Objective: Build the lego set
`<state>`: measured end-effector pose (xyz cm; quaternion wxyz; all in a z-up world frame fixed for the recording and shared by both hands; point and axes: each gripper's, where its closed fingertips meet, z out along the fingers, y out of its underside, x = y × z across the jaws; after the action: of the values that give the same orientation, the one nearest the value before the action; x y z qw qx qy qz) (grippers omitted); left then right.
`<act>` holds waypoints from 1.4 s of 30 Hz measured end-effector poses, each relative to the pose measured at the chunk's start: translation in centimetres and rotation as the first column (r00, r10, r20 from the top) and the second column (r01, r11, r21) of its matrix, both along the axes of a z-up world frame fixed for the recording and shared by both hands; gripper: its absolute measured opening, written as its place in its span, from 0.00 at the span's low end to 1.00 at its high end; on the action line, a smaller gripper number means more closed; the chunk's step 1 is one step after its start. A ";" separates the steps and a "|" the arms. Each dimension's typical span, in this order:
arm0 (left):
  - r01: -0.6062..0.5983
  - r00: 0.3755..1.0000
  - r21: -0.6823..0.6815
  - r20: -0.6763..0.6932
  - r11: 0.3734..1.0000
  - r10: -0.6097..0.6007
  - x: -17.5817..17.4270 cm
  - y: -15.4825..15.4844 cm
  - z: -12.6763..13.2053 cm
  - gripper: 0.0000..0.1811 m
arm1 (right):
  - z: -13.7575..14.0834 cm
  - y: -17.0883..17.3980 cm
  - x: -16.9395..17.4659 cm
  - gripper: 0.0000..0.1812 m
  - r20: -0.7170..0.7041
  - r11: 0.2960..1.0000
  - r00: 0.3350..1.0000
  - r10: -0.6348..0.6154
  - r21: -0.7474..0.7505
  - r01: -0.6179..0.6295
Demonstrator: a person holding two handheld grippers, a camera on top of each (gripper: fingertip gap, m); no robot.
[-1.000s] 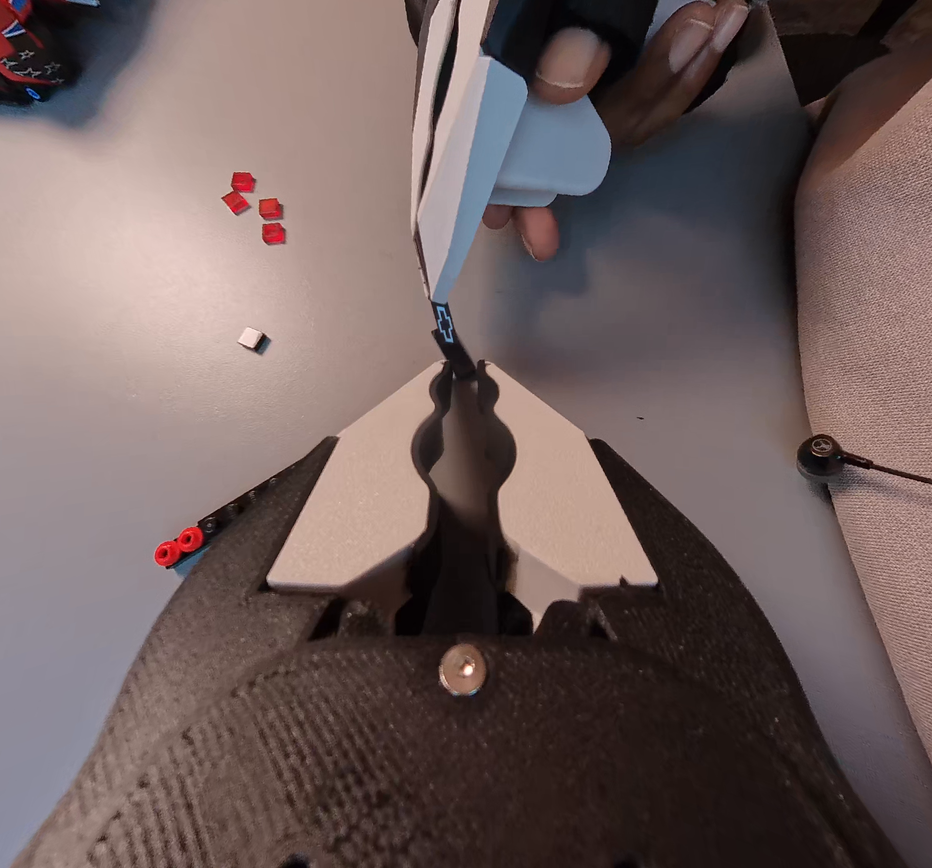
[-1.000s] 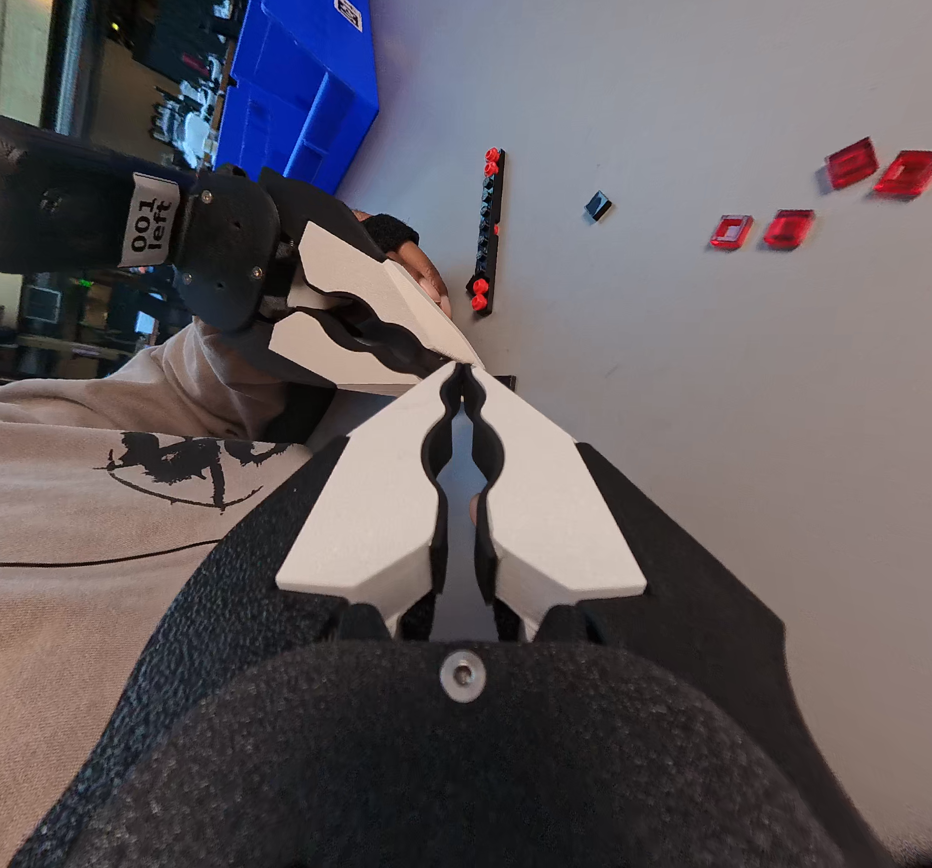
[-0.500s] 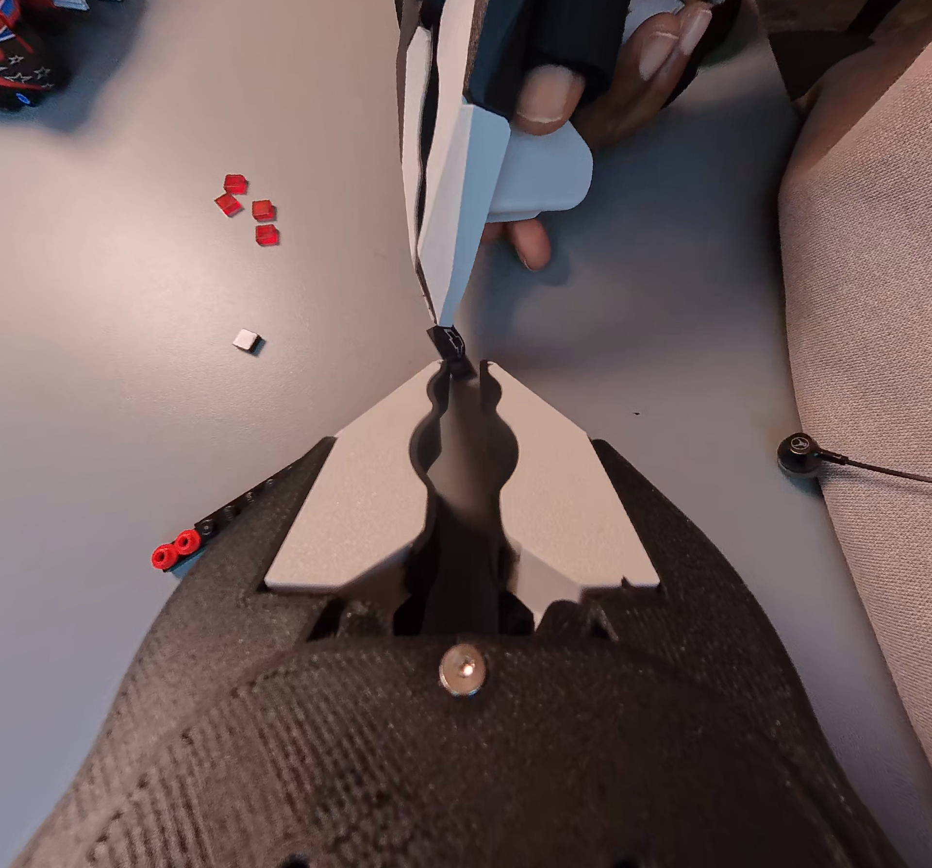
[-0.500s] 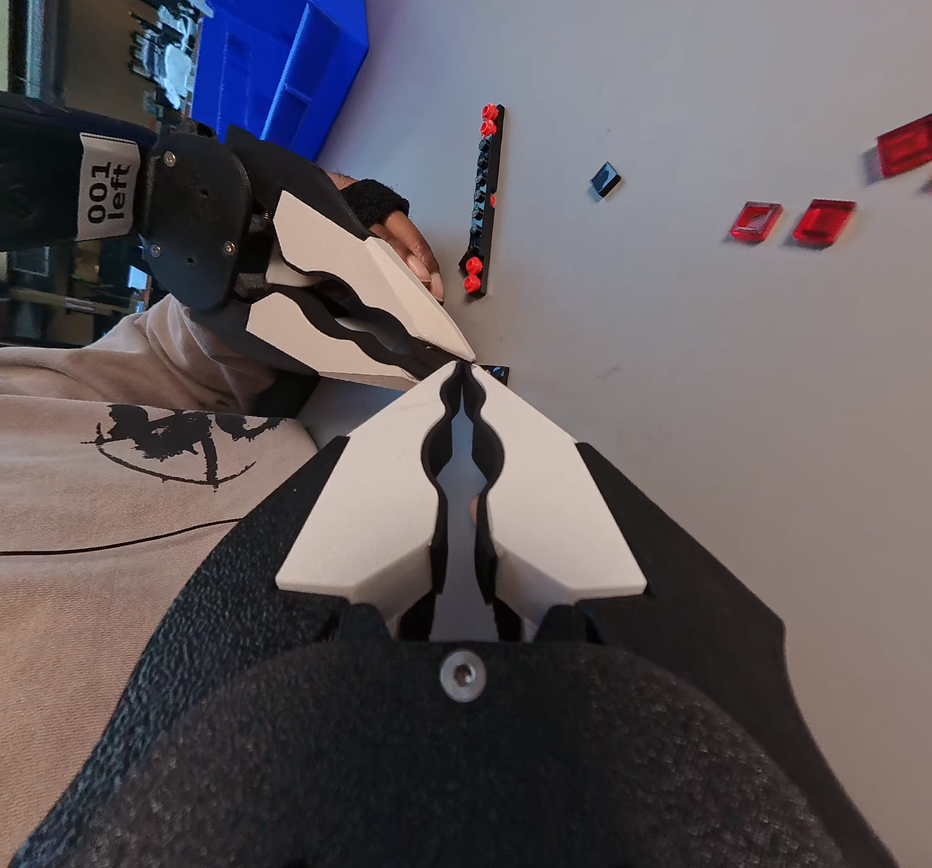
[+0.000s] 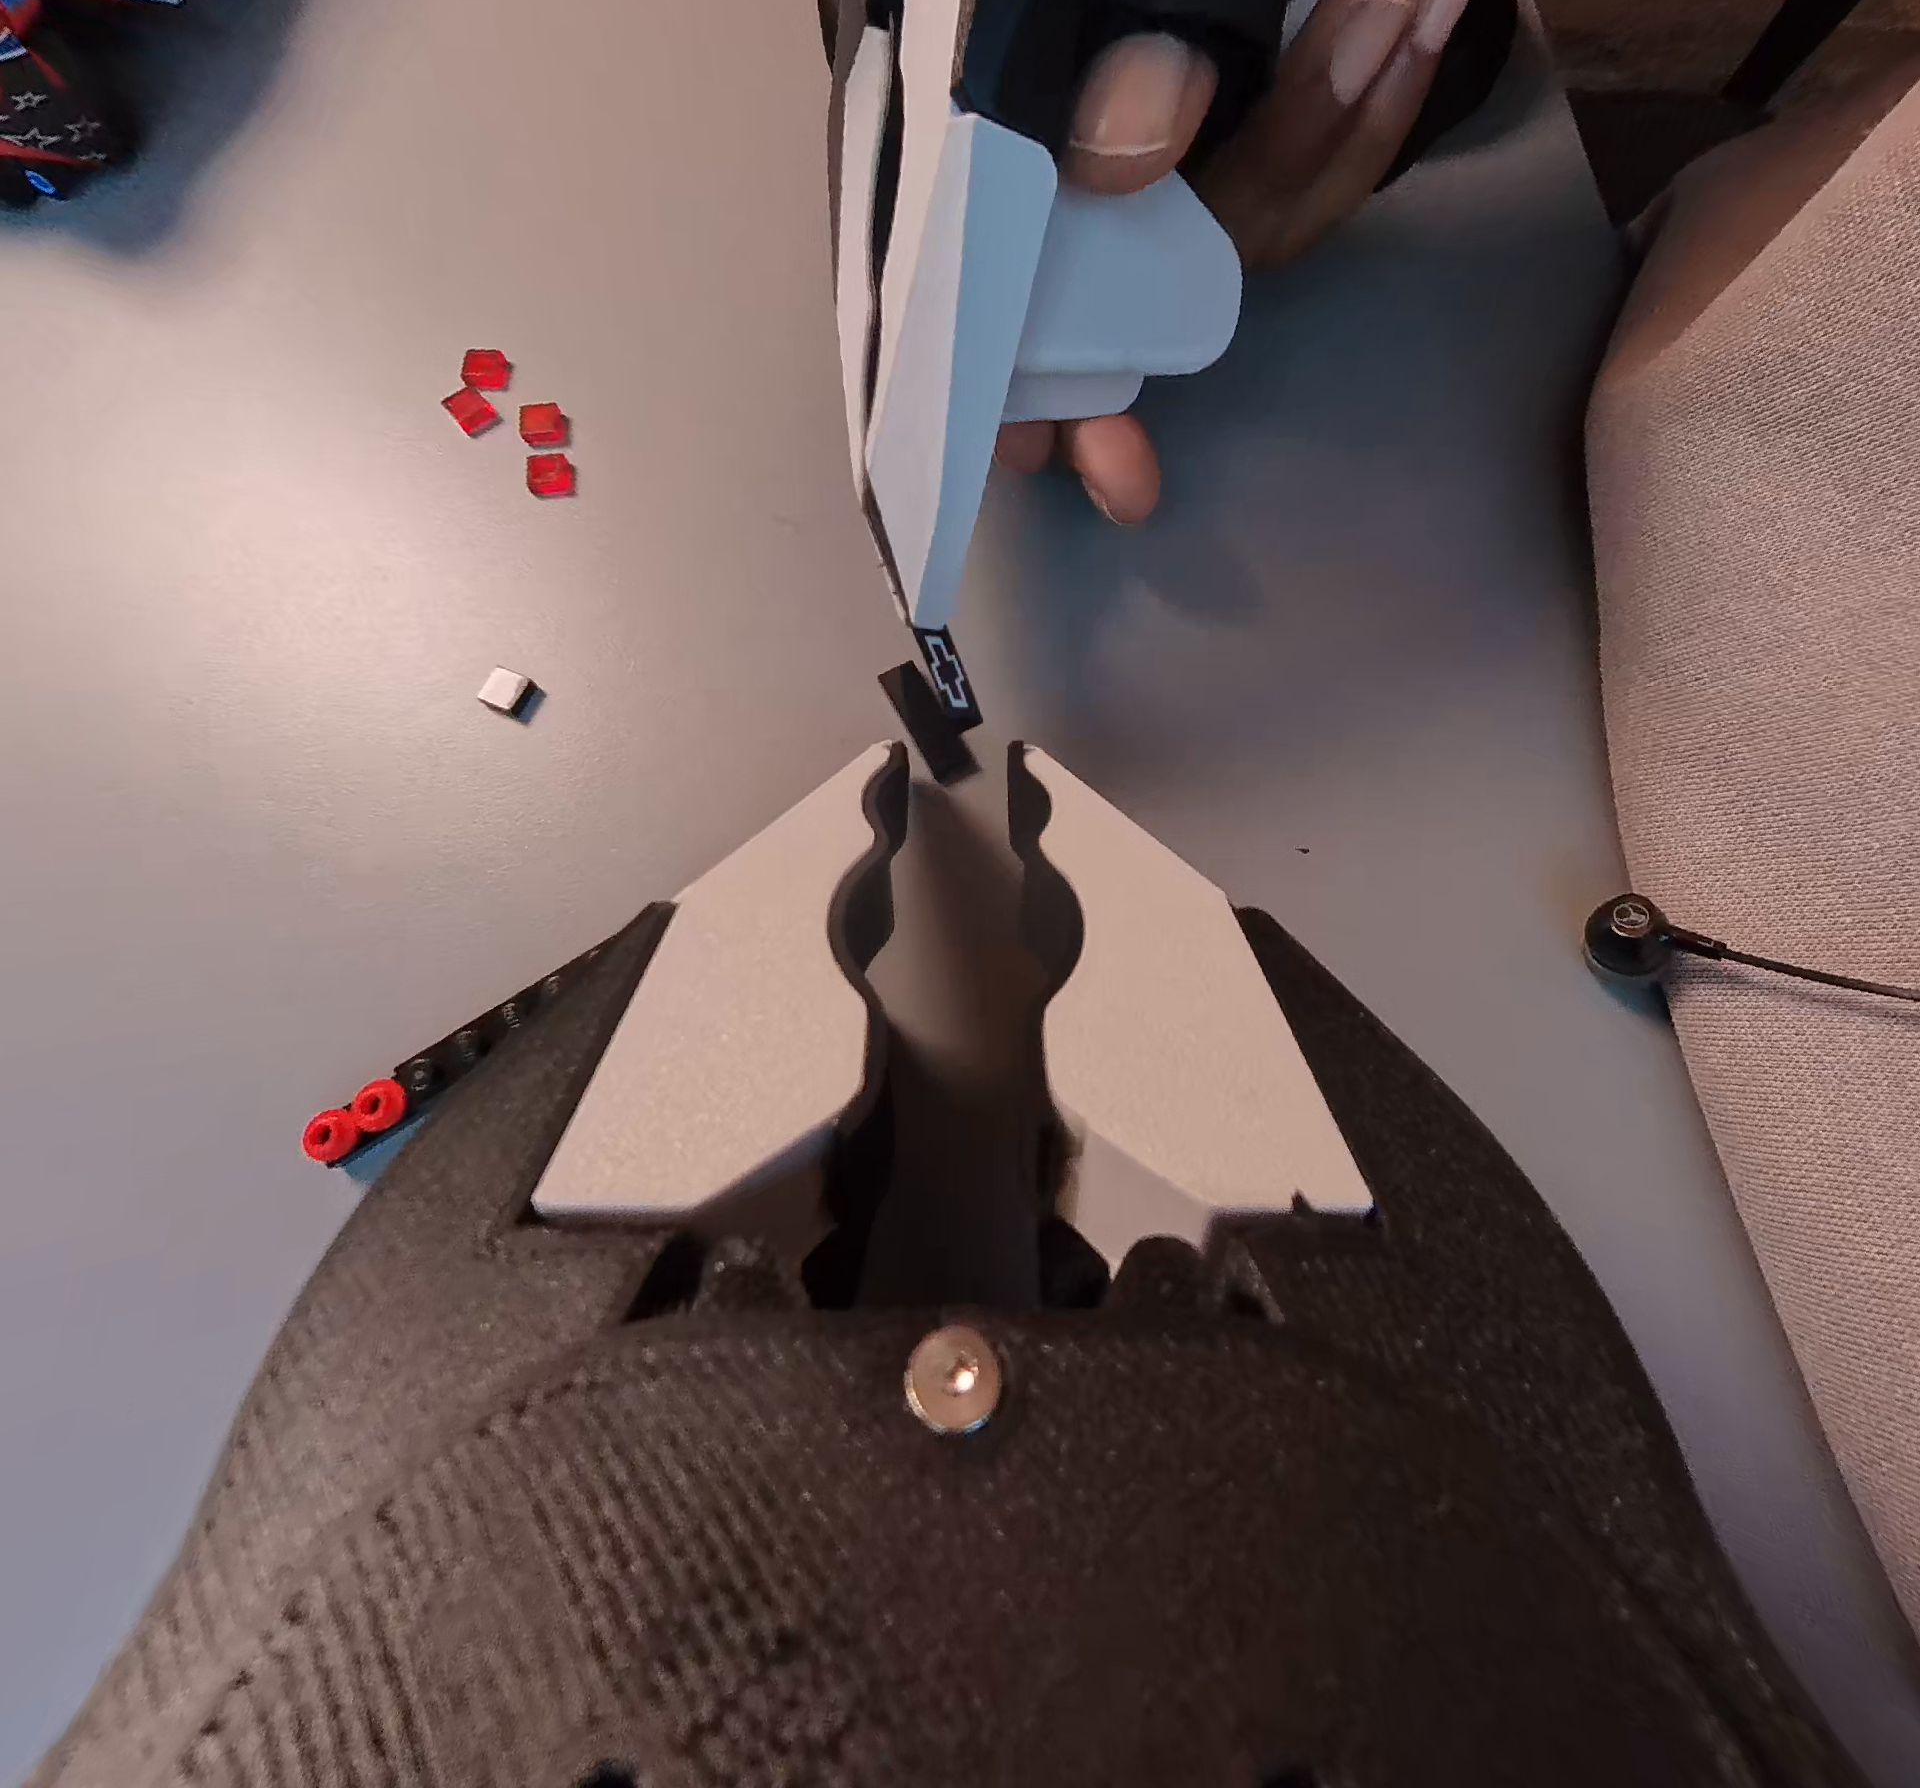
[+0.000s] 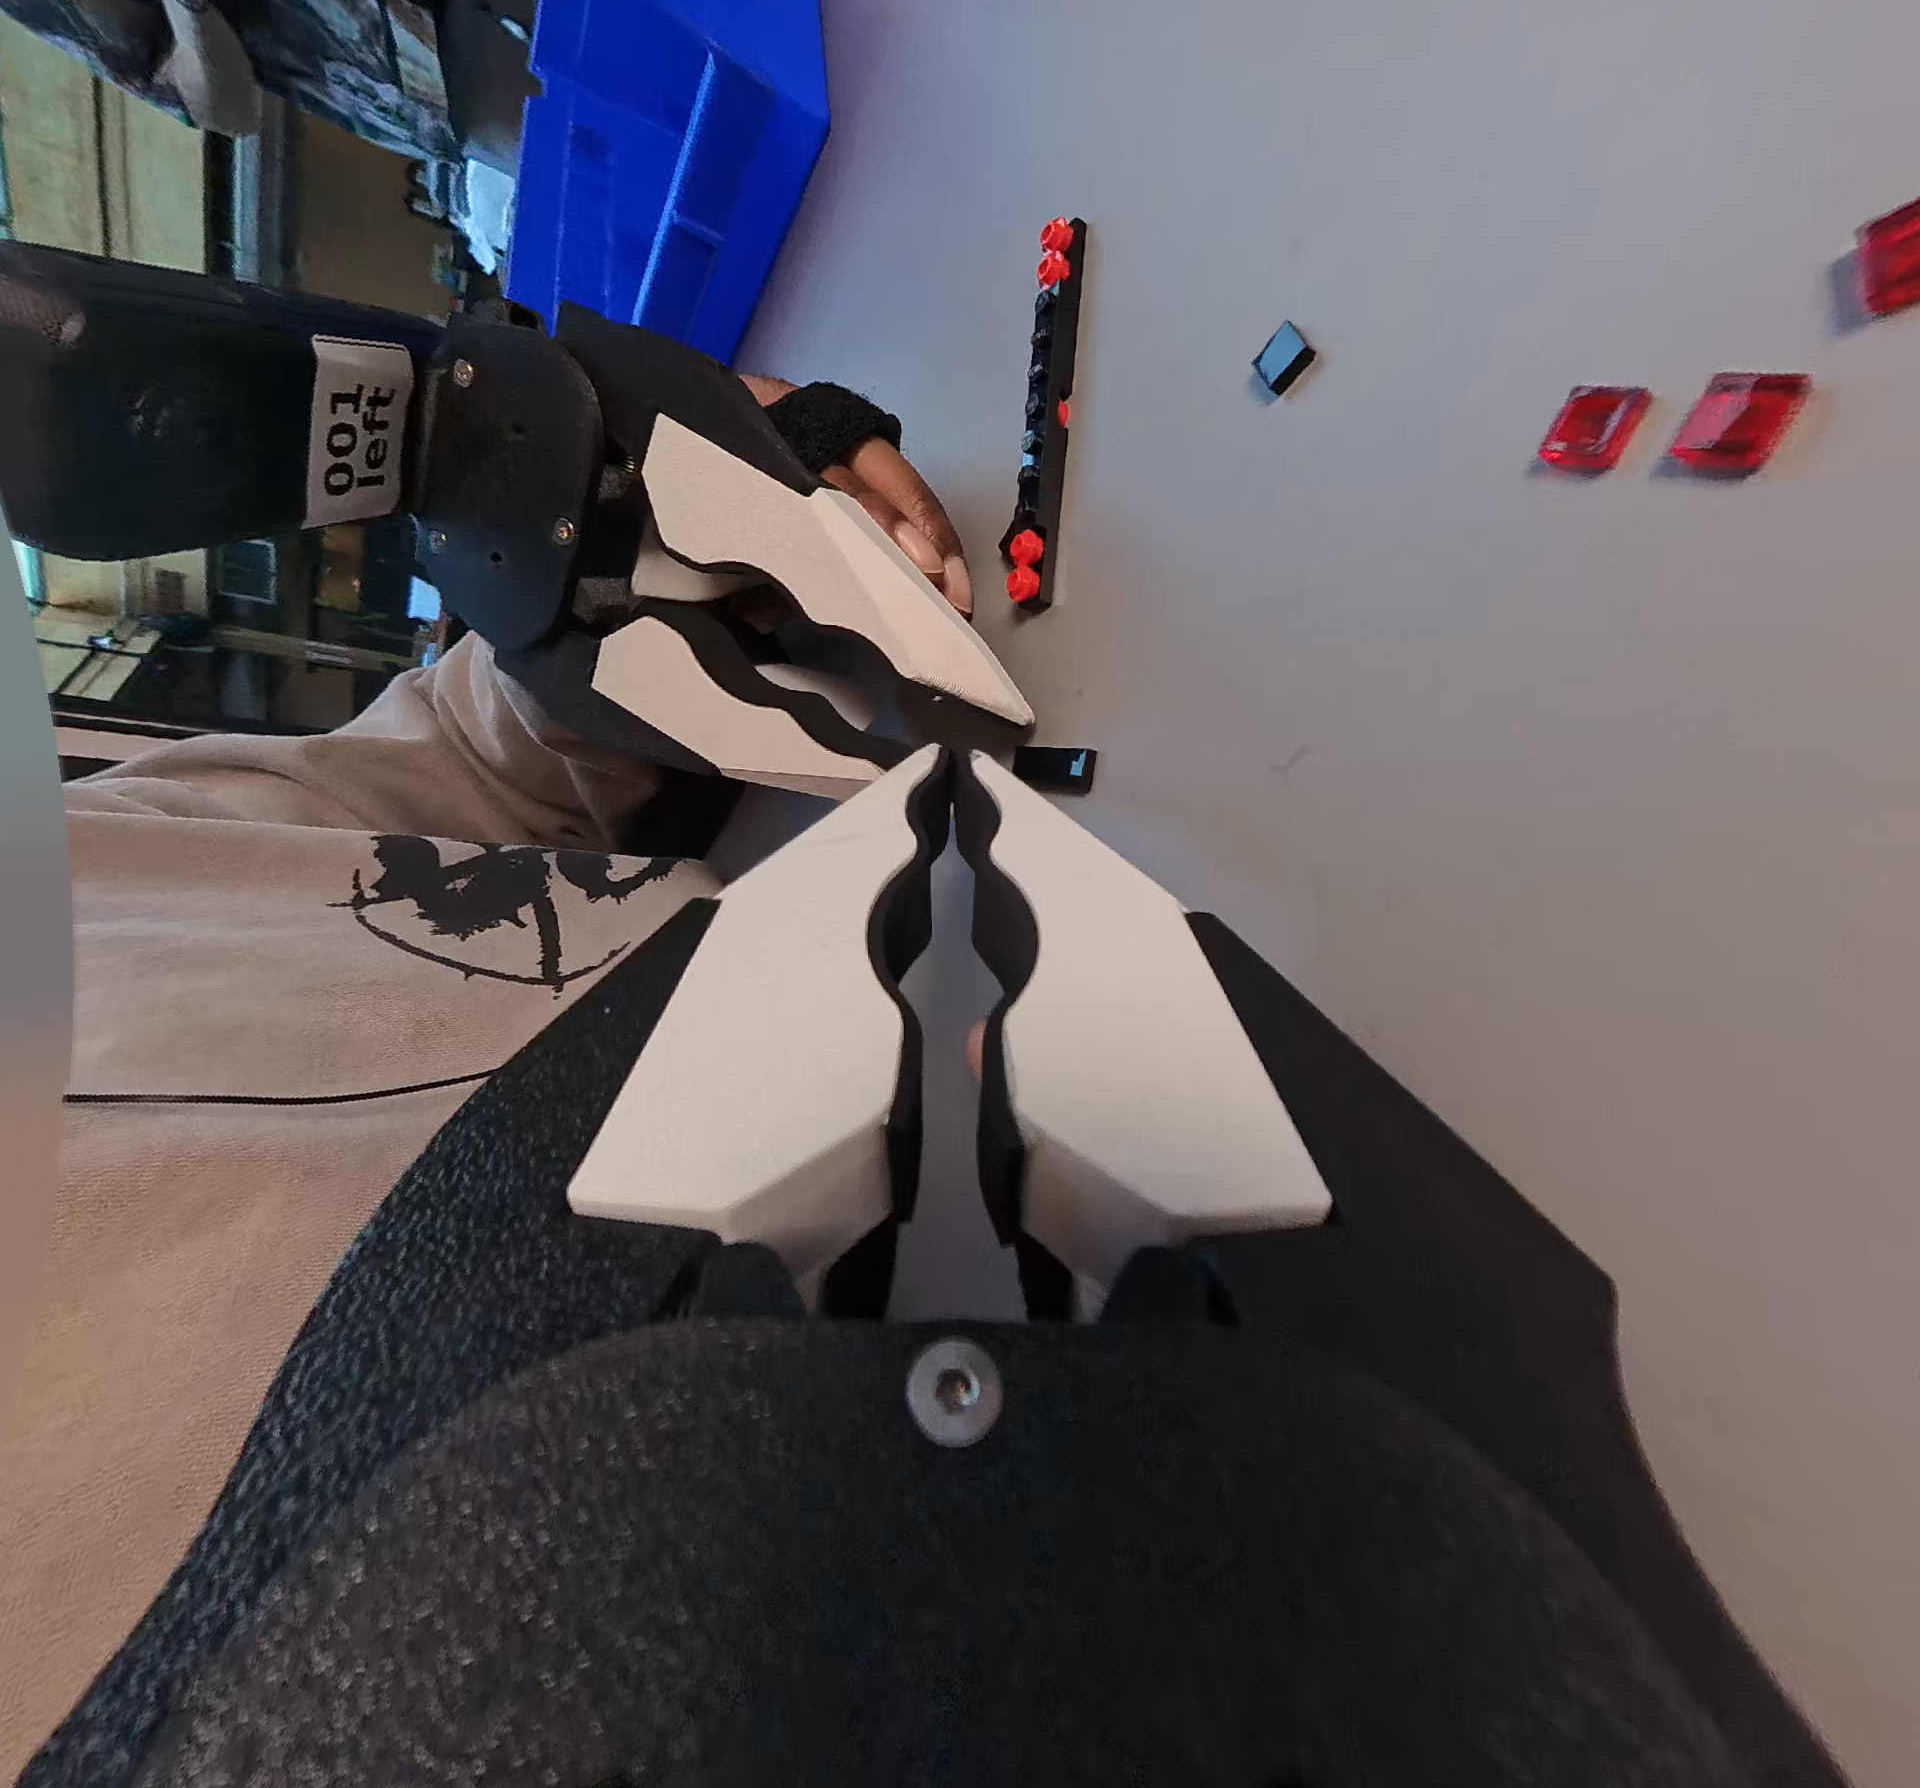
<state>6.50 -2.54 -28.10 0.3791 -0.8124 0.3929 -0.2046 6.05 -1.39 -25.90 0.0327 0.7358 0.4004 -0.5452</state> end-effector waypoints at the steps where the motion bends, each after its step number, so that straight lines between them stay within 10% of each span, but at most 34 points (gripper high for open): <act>1: 0.001 1.000 0.000 0.000 1.000 -0.001 0.0 0.0 0.0 0.10 | -0.1 0.2 0.0 0.00 0.006 1.000 1.000 -0.004 0.011 0.004; 42: 0.007 1.000 0.006 -0.013 1.000 -0.007 0.0 -0.1 -0.1 0.10 | -1.4 0.3 -0.2 0.00 0.065 0.998 0.998 -0.009 0.069 0.004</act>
<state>6.50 -2.63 -28.19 0.3784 -0.8112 0.3989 -0.1992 5.81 -1.10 -27.35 0.0188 0.7553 0.4152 -0.5067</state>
